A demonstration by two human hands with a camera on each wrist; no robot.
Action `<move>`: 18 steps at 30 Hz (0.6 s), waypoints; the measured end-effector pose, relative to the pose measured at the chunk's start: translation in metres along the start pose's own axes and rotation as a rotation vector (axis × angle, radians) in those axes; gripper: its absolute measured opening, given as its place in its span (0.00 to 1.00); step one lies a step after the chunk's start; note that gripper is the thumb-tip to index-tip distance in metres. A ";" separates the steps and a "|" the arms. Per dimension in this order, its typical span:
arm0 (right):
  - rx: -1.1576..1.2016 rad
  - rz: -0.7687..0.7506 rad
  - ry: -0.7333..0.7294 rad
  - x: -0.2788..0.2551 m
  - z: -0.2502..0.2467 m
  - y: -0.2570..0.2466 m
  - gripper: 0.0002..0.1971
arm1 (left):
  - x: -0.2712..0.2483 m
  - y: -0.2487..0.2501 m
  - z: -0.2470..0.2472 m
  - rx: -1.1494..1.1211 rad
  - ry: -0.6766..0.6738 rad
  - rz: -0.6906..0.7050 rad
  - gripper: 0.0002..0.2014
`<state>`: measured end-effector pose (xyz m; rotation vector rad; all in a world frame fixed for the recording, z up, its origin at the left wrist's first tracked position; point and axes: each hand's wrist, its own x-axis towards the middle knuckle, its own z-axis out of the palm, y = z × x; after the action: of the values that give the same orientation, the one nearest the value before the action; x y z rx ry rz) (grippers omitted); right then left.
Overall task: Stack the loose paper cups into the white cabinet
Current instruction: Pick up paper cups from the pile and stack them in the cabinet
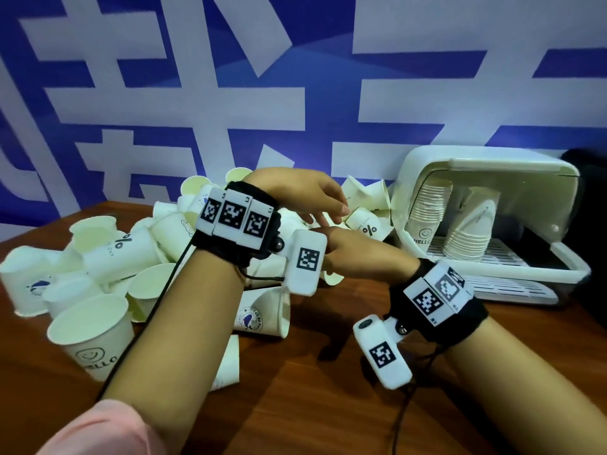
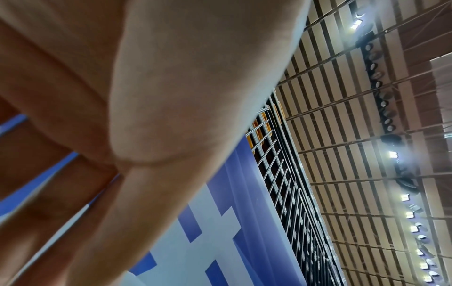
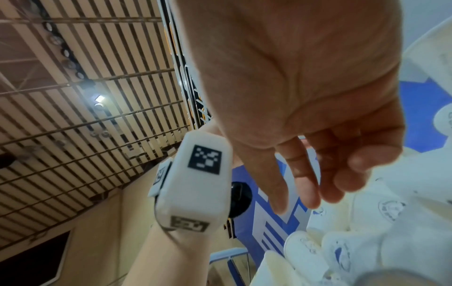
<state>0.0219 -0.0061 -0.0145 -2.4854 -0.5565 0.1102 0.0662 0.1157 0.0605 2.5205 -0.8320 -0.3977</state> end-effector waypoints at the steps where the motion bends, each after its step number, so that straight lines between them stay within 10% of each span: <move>1: -0.017 -0.036 -0.009 -0.001 0.004 -0.004 0.09 | -0.003 -0.004 0.001 -0.015 -0.005 -0.005 0.13; 18: -0.314 -0.276 -0.169 0.011 0.089 -0.080 0.29 | -0.106 -0.083 0.000 -0.022 -0.045 -0.309 0.12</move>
<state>-0.0151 0.1044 -0.0423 -2.6839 -1.0536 0.1337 0.0246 0.2412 0.0325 2.6318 -0.4492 -0.5616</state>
